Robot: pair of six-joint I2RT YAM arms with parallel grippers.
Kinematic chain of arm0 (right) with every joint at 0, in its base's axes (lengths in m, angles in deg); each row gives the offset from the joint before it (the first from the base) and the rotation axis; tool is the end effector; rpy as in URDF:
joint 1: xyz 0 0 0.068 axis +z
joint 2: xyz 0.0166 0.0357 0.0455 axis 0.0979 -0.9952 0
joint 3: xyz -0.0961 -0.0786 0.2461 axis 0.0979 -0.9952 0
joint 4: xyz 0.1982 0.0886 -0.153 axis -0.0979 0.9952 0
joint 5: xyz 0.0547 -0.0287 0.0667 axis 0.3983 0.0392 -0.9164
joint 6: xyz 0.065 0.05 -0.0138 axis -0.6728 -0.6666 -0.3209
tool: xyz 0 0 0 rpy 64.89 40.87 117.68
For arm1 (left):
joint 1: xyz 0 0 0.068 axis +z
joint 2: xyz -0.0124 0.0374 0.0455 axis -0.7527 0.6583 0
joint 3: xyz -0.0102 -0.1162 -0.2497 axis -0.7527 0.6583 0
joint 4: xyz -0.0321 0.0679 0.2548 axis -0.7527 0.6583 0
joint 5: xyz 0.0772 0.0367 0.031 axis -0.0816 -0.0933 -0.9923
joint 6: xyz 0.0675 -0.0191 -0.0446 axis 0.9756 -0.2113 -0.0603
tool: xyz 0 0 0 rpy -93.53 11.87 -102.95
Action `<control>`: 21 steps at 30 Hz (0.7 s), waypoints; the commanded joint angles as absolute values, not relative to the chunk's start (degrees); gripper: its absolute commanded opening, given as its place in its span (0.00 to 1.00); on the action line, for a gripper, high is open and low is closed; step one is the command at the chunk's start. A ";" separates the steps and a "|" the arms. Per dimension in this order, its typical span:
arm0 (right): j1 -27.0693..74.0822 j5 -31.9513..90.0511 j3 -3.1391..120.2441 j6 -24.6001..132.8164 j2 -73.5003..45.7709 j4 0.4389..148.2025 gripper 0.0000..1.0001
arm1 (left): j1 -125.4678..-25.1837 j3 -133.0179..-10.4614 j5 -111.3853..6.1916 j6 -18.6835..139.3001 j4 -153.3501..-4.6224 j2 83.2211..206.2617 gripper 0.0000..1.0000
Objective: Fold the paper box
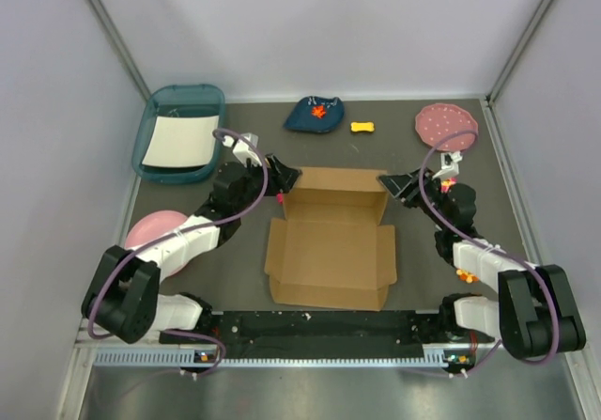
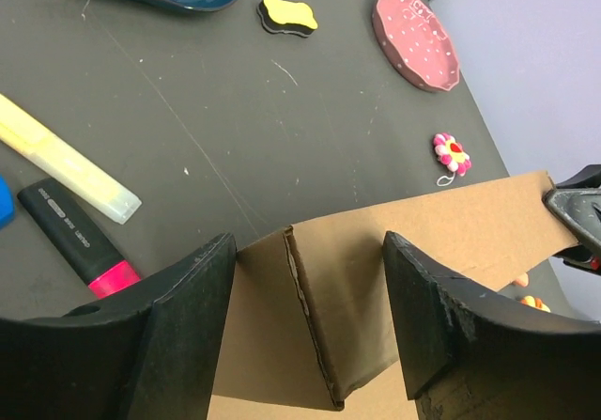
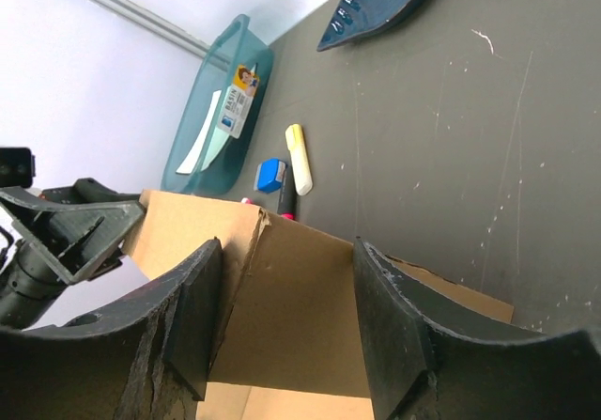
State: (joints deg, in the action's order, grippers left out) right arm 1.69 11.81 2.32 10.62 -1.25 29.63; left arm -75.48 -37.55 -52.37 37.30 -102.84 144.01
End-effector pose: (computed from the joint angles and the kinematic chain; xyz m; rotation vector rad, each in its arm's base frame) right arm 0.2641 0.0646 0.2005 0.3101 1.7473 1.1046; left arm 0.2889 -0.1569 0.2427 -0.0144 1.8461 -0.8950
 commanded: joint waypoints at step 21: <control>1.41 17.18 -5.92 13.99 -1.25 45.16 0.51 | -75.81 -32.61 -49.96 32.51 -108.00 143.17 0.78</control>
State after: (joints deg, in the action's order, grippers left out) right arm 1.73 15.17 -2.71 8.65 1.20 25.52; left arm -75.31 -32.08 -50.77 32.60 -112.87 145.32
